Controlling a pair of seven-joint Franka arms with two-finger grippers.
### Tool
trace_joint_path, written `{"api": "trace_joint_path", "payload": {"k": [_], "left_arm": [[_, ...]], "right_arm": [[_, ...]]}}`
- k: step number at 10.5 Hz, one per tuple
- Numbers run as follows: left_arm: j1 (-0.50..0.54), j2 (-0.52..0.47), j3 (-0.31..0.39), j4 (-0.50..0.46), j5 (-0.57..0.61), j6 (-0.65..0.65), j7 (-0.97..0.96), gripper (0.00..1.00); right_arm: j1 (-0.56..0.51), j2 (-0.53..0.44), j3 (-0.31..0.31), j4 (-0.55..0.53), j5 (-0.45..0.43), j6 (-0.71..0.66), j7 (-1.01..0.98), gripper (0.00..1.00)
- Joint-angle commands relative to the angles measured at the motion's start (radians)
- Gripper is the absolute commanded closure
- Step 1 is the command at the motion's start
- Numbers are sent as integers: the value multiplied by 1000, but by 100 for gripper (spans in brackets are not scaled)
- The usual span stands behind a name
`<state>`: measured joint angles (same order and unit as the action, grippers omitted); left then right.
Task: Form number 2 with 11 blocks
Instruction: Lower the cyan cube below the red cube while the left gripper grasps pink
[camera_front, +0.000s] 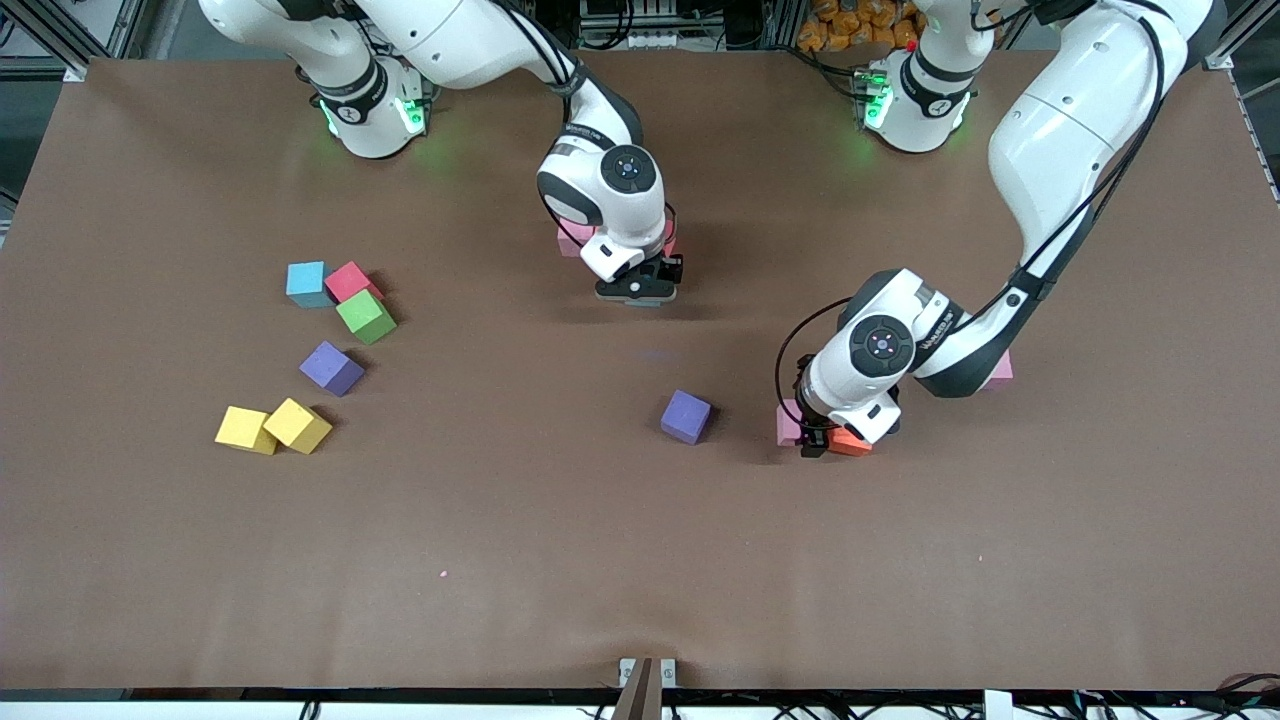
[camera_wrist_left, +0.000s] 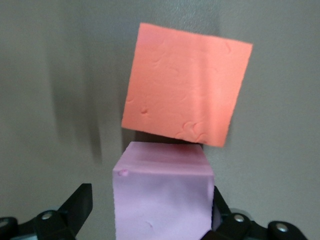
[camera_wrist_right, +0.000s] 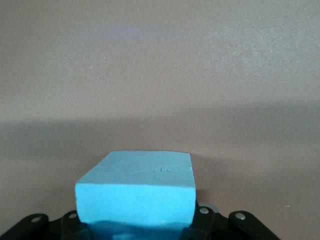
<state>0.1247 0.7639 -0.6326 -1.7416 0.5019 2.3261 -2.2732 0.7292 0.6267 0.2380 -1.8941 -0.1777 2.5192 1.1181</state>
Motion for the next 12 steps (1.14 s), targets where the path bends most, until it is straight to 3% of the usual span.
{"api": "trace_joint_path", "payload": {"k": [1,3,4,5,6,7,12], "left_arm": [[-8,6,2,11,15,9,-5,0],[-10,6,10,11,14,7,-5,2],[-8,6,10,11,14,9,-5,47],[-8,5,10,13,14,9,-3,76],[-7,2,10,22,14,7,-6,90],[-5,0,11,28,14,7,-8,95],[1,-32,13,30,17,2,3,95]], "right_arm": [[7,-8,12,-33,-11,-2,6,71],[6,-12,23,-42,-11,-3,8,71],[6,-12,24,-42,-11,-3,9,71],[6,-12,24,-42,-11,-3,8,71],[6,-12,24,-42,-11,-3,8,71],[6,-12,29,-42,-11,-3,6,71],[6,-10,38,-51,-11,-3,3,71]]}}
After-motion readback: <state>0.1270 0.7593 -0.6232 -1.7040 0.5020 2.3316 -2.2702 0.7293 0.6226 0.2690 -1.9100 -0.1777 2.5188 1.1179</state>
